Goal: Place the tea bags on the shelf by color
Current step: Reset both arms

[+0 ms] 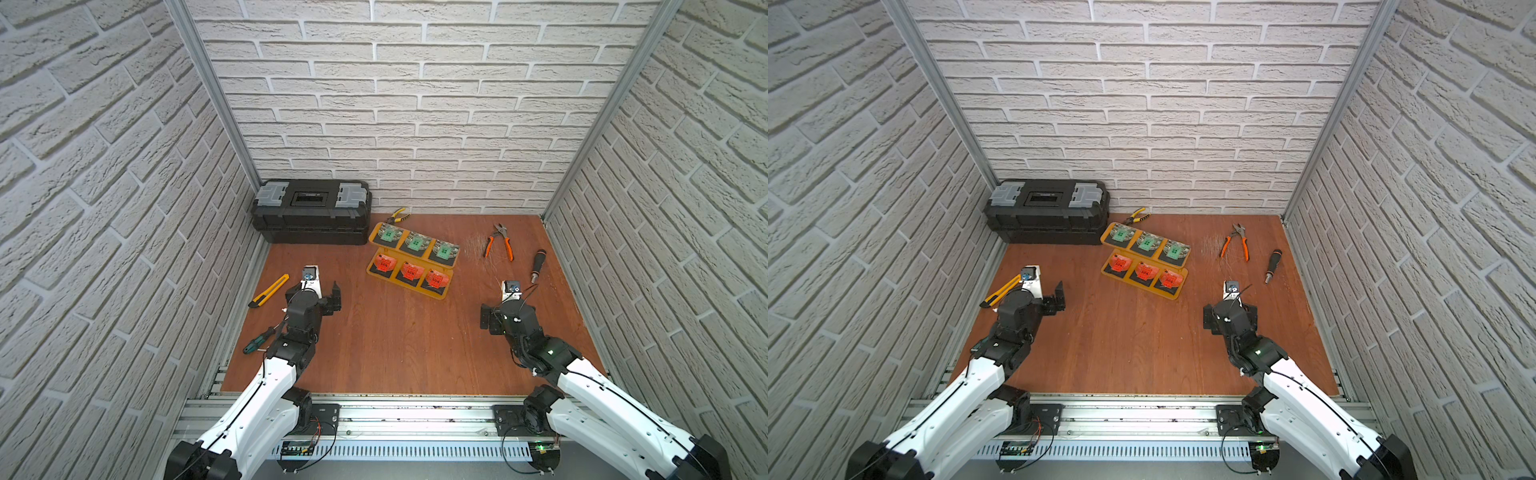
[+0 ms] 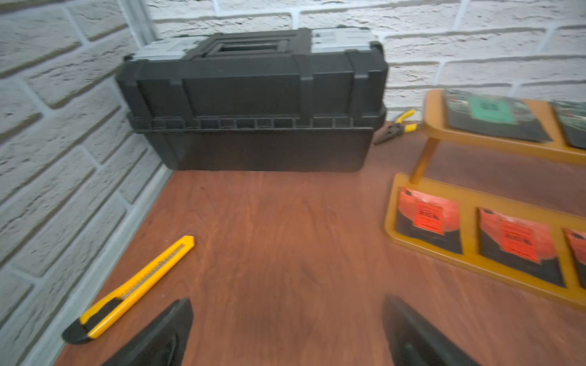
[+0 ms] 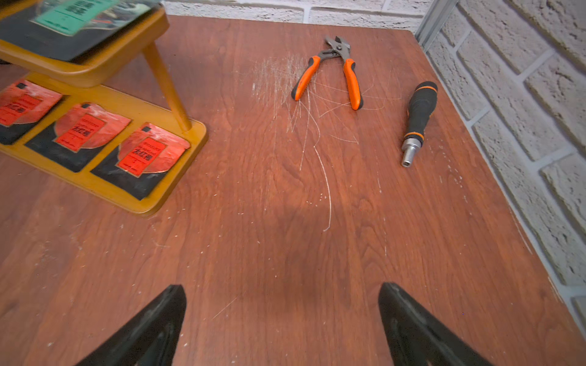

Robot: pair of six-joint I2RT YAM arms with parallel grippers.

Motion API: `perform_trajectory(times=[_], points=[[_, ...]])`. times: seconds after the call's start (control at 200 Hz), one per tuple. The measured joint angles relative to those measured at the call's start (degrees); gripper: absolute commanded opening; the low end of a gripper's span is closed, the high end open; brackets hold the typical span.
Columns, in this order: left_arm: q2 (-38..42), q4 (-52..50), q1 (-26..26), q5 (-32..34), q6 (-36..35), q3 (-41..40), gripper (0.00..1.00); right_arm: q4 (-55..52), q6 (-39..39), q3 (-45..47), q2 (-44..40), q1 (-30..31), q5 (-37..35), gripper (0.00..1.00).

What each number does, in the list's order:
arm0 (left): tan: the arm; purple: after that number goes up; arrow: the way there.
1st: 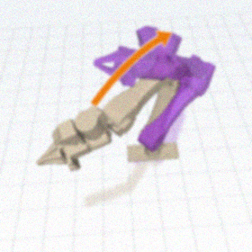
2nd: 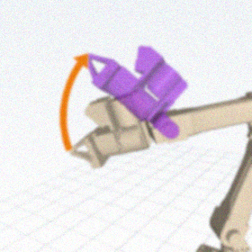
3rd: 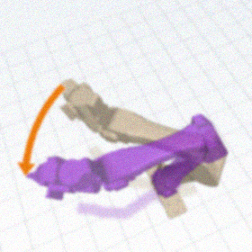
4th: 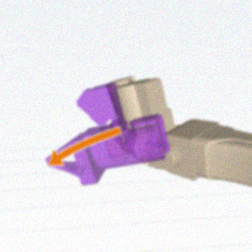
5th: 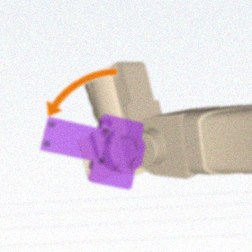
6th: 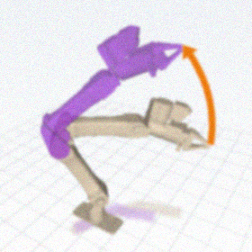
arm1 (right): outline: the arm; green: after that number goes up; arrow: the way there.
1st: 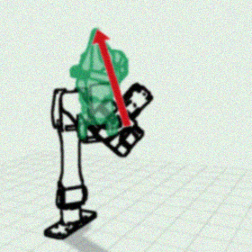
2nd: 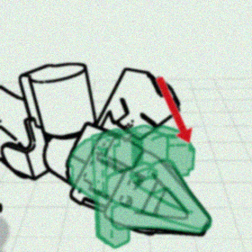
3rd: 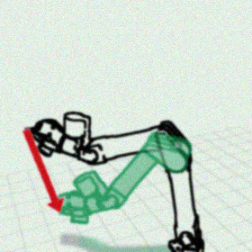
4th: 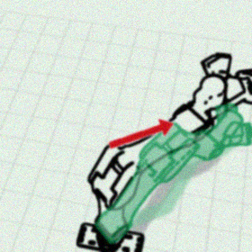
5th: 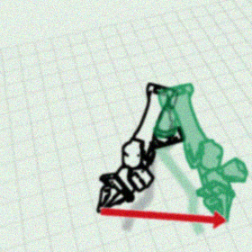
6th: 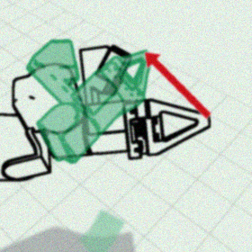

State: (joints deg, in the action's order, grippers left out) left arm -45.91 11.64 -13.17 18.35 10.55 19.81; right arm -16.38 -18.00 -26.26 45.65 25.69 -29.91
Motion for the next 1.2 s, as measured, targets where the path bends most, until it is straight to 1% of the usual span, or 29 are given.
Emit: perform_trajectory(times=[0.135, 0.265, 0.385, 0.485, 0.71, 0.895, 1.04, 1.2], points=[[-0.79, 4.04, 6.01, -1.99, -1.51, -2.14, 0.98, 3.34, 2.49, 0.0, 2.8, -4.2, 0.83, 0.99], [-4.37, 8.59, 12.24, -5.6, -2.49, -3.5, 0.98, 7.43, 5.01, 0.0, 4.35, -7.41, 2.47, 0.99], [-11.39, 14.64, 17.66, -10.16, -2.97, -3.74, 0.99, 11.85, 7.1, 0.0, 5.81, -10.27, 4.57, 0.99], [-18.21, 20.35, 20.06, -13.46, -3.52, -4.24, 0.99, 14.78, 8.48, 0.02, 7.3, -12.33, 6.14, 0.99], [-33.66, 32.74, 20.94, -19.65, -5.88, -3.89, 0.98, 18.64, 10.49, 0.02, 10.36, -16.37, 10.47, 0.99], [-41.38, 36.7, 20.72, -21.33, -7.13, -1.16, 0.98, 21.66, 11.85, 0.68, 11.1, -19.1, 13.4, 0.99], [-43.04, 35.8, 18.93, -20.55, -8.57, 2.47, 0.99, 25.05, 12.72, 1.27, 13.14, -20.94, 15.1, 0.99], [-43.04, 35.82, 18.34, -20.39, -9.42, 2.86, 0.99, 29.83, 13.62, 1.25, 19.45, -23.37, 17.2, 0.99]])
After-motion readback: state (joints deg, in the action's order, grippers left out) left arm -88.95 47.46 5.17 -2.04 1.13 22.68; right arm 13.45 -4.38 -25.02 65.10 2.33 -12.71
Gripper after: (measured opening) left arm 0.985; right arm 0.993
